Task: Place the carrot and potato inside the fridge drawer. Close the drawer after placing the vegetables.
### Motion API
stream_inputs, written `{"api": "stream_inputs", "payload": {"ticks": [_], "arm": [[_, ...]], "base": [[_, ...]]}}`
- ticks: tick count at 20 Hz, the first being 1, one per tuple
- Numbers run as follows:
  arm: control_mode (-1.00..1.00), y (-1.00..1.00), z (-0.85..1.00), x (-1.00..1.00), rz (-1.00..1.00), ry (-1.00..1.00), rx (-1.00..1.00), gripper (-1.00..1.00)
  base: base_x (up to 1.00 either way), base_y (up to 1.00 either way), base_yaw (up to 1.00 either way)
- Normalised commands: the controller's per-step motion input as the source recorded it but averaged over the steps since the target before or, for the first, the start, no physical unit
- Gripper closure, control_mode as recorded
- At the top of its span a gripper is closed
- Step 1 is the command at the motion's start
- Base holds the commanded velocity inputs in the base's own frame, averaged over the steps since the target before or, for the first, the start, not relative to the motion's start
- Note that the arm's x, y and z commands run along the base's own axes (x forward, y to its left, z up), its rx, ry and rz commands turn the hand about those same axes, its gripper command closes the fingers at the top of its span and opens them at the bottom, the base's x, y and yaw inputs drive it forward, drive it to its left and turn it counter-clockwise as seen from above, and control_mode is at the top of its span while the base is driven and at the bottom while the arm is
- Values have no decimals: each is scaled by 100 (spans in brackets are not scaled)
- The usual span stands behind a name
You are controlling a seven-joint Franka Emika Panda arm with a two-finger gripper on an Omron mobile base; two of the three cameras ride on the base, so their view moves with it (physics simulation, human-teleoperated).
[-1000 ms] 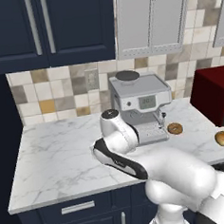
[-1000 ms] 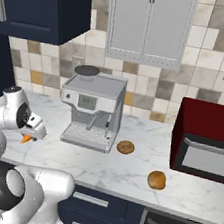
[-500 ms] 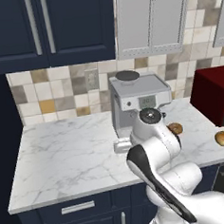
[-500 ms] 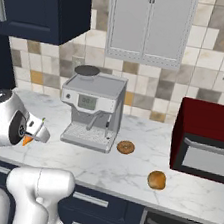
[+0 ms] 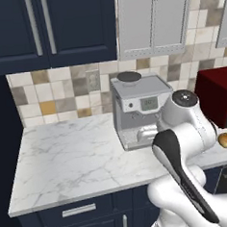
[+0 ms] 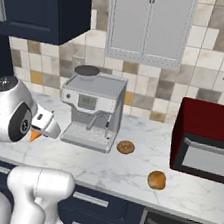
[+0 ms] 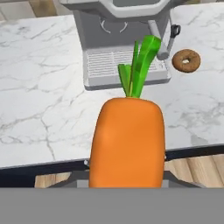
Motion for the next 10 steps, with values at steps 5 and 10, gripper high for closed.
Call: {"api": "stream_inputs", "payload": {"ticks": [5, 10], "arm": [[-100, -11, -1, 0, -1, 3, 1, 100], [100, 0, 0, 0, 0, 0, 0, 100]], "base": [[0, 0, 0], [-83, -3, 0]]}}
